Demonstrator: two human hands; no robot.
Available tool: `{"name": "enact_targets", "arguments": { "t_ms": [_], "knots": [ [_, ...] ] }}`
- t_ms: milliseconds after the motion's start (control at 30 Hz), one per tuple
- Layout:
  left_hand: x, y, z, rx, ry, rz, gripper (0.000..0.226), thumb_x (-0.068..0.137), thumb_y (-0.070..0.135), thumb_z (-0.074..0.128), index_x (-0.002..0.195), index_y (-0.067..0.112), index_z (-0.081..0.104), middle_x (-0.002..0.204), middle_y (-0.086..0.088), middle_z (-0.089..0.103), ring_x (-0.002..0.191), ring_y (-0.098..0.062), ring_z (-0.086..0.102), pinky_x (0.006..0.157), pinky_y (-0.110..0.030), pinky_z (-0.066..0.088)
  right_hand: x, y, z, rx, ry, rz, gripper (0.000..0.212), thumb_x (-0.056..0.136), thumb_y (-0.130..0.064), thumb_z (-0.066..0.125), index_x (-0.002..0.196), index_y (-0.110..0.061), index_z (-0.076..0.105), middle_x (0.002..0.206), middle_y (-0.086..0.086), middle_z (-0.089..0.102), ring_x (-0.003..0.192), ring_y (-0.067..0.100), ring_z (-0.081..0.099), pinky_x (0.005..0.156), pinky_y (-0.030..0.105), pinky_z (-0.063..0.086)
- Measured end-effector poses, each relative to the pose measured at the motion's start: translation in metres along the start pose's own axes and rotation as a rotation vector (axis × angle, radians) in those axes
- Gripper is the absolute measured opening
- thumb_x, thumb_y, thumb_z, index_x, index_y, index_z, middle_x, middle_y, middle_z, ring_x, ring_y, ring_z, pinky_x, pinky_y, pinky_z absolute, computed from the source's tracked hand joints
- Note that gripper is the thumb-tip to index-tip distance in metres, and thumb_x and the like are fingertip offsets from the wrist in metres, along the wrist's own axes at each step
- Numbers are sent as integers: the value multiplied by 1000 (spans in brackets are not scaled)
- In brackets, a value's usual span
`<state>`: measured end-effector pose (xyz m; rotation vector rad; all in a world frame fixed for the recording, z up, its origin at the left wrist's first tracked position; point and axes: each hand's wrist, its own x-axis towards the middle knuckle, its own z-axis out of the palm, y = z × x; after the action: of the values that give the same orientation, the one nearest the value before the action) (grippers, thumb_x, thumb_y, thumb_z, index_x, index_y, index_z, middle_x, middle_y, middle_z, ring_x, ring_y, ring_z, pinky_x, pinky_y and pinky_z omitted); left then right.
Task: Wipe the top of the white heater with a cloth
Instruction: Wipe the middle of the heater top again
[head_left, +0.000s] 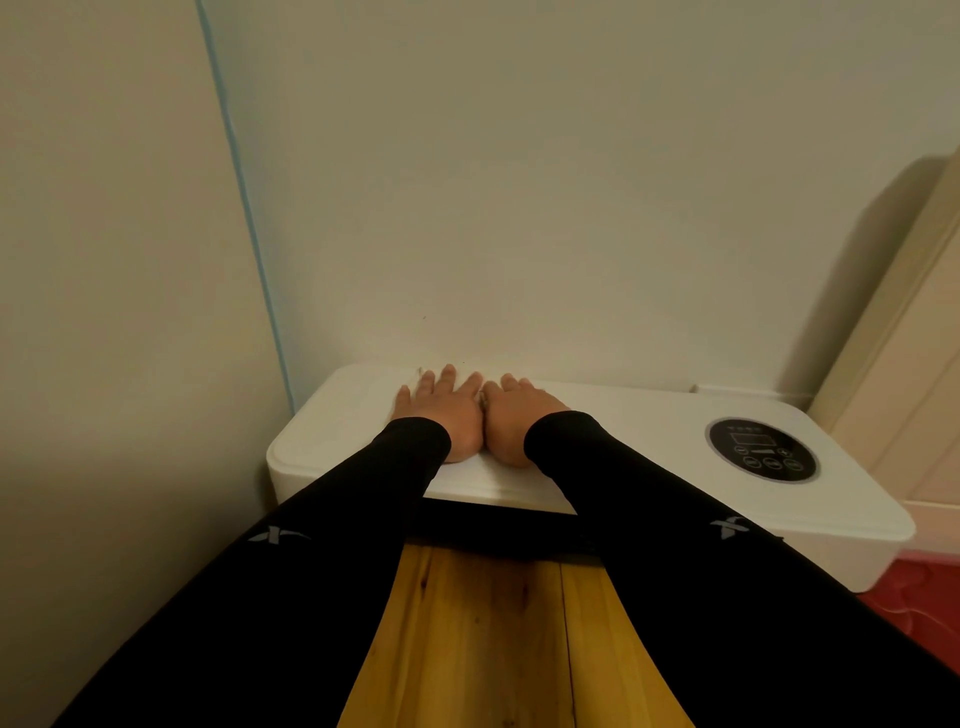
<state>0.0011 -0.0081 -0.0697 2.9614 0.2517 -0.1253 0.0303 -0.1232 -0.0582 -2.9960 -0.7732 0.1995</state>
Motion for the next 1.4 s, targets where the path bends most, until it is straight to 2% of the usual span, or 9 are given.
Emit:
{"name": "enact_targets", "arguments": {
  "t_ms": [400,600,800,1000,1233,1400],
  "knots": [
    [-26,0,-3,0,-29,-1,60,100,34,20,155,32,-3,164,-3,-11,150,-29,-9,119,-52,-1,-23,-10,2,-25,-7,11,65,99,-29,40,158,-9,20,165,19,17,151,35,21,121,45,23],
    [-46,1,-3,11,-35,-8,58,101,35,19,155,32,-3,164,-3,-11,150,-29,-8,119,-52,-1,-41,-15,4,-16,15,3,63,98,-28,43,156,-10,25,160,17,27,148,34,27,120,46,26],
    [-66,4,-2,7,-33,-17,57,101,36,17,155,33,-2,164,-2,-10,150,-28,-8,119,-52,-1,-64,-17,9,-14,21,-16,63,99,-25,43,156,-9,23,161,17,25,149,35,25,121,48,23],
    [-87,7,0,27,-10,1,61,100,37,26,155,32,-1,164,-3,-7,150,-29,-5,119,-52,2,-86,-18,11,28,21,-36,67,97,-26,49,156,-6,24,162,19,23,151,37,20,122,45,24],
    [-106,14,5,21,13,7,59,99,41,21,155,33,3,164,-4,-3,150,-30,-3,119,-53,3,-107,-17,14,42,43,-32,65,96,-27,51,153,-5,28,155,18,32,147,37,26,121,44,26],
    [-113,24,10,18,25,13,58,100,40,19,155,33,2,164,-3,-4,150,-30,-3,119,-54,1,-119,-10,17,73,52,-29,62,99,-25,45,155,-7,26,160,17,27,150,34,22,122,43,23]
  ]
}}
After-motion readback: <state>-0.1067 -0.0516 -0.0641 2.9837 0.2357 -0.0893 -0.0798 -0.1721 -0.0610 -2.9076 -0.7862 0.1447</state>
